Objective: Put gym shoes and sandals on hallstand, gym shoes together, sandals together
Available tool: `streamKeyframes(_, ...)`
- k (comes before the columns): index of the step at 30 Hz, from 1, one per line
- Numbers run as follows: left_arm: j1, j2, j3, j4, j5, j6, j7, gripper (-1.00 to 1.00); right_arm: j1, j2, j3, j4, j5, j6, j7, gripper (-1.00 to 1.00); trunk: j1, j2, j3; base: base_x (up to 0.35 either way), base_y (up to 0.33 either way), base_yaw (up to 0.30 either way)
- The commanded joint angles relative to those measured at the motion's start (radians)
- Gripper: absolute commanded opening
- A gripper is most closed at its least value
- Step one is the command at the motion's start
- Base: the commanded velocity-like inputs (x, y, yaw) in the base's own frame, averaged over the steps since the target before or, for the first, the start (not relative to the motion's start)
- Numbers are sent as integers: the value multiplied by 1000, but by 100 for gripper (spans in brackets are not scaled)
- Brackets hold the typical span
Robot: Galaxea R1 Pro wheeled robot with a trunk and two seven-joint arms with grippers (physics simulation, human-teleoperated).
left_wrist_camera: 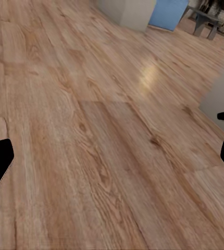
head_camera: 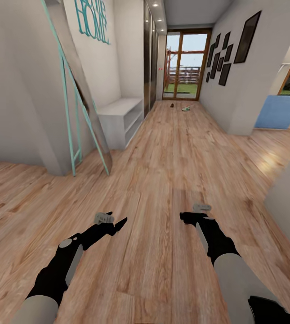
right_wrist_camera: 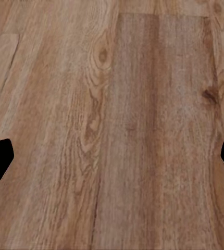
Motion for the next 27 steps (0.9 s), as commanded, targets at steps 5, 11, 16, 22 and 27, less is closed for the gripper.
streamKeyframes(5, -1, -1, 5, 1, 7, 8, -2, 100, -1, 1, -4, -4, 9, 5, 2, 100, 0, 0, -1, 347, -141, 0)
streamKeyframes(11, -1, -1, 5, 2, 9, 7, 103, 100, -1, 1, -4, -4, 9, 5, 2, 100, 0, 0, 3, 342, -147, -94)
streamKeyframes(16, -1, -1, 5, 2, 9, 7, 104, 100, -1, 1, -4, -2, 9, 5, 2, 100, 0, 0, 9, 336, -148, -188)
streamKeyframes(22, -1, -1, 5, 2, 10, 7, 104, 100, -1, 1, -4, 0, 9, 5, 2, 100, 0, 0, 14, 336, -148, -100)
streamKeyframes(27, -1, -1, 5, 2, 10, 7, 104, 100, -1, 1, -4, 1, 9, 5, 1, 100, 0, 0, 15, 336, -143, -21)
